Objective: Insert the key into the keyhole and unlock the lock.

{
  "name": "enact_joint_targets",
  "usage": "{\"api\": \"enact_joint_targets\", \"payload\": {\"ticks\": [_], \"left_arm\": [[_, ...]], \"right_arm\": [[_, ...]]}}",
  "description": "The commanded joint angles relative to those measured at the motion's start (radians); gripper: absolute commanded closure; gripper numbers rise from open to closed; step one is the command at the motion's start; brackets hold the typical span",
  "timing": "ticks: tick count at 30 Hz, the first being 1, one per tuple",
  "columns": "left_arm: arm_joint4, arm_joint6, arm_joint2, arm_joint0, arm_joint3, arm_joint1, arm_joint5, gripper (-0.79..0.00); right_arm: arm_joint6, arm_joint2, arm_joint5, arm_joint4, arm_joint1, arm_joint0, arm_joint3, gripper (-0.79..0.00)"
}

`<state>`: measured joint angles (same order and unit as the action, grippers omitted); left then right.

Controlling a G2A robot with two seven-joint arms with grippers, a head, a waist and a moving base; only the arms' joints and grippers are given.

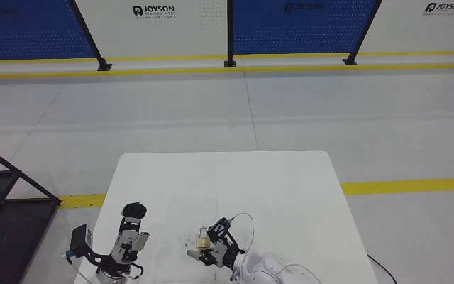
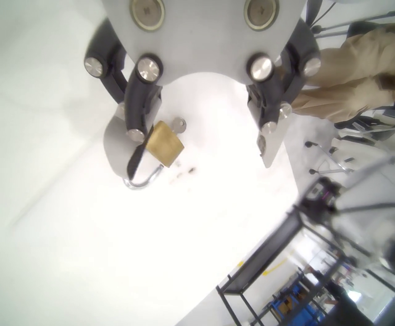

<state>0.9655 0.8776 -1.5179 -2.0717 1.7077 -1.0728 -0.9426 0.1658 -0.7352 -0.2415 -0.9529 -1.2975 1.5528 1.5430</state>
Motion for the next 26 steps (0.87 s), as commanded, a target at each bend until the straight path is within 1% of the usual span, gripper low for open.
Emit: {"api": "enact_joint_targets", "payload": {"ticks": [1, 4, 7, 10, 11, 15, 17, 23, 26], "left_arm": [[0.0, 0.0, 0.0, 0.0, 0.0, 0.0, 0.0, -0.785], [0.0, 0.0, 0.0, 0.0, 0.0, 0.0, 0.0, -0.785], [0.0, 0.0, 0.0, 0.0, 0.0, 0.0, 0.0, -0.785], [0.0, 0.0, 0.0, 0.0, 0.0, 0.0, 0.0, -0.785], [0.0, 0.0, 0.0, 0.0, 0.0, 0.0, 0.0, -0.785], [0.0, 0.0, 0.0, 0.0, 0.0, 0.0, 0.0, -0.785], [0.0, 0.0, 0.0, 0.0, 0.0, 0.0, 0.0, -0.785], [0.0, 0.0, 0.0, 0.0, 0.0, 0.0, 0.0, -0.785], [0.009, -0.021, -0.002, 0.008, 0.002, -0.002, 0.023, -0.785]], "right_arm": [[-0.015, -0.044, -0.013, -0.03, 0.019, 0.043, 0.077, -0.785], [-0.045, -0.121, -0.057, -0.08, 0.054, 0.133, 0.197, -0.785], [-0.092, -0.216, -0.127, -0.121, 0.089, 0.241, 0.323, -0.785], [-0.173, -0.314, -0.212, -0.144, 0.119, 0.355, 0.436, -0.785], [-0.202, -0.336, -0.224, -0.147, 0.124, 0.377, 0.459, -0.785], [-0.221, -0.342, -0.226, -0.147, 0.125, 0.384, 0.466, -0.785], [-0.203, -0.336, -0.224, -0.147, 0.124, 0.377, 0.459, -0.785], [-0.201, -0.335, -0.224, -0.147, 0.124, 0.377, 0.459, -0.785], [-0.2, -0.349, -0.212, -0.152, 0.125, 0.371, 0.454, -0.785]]}}
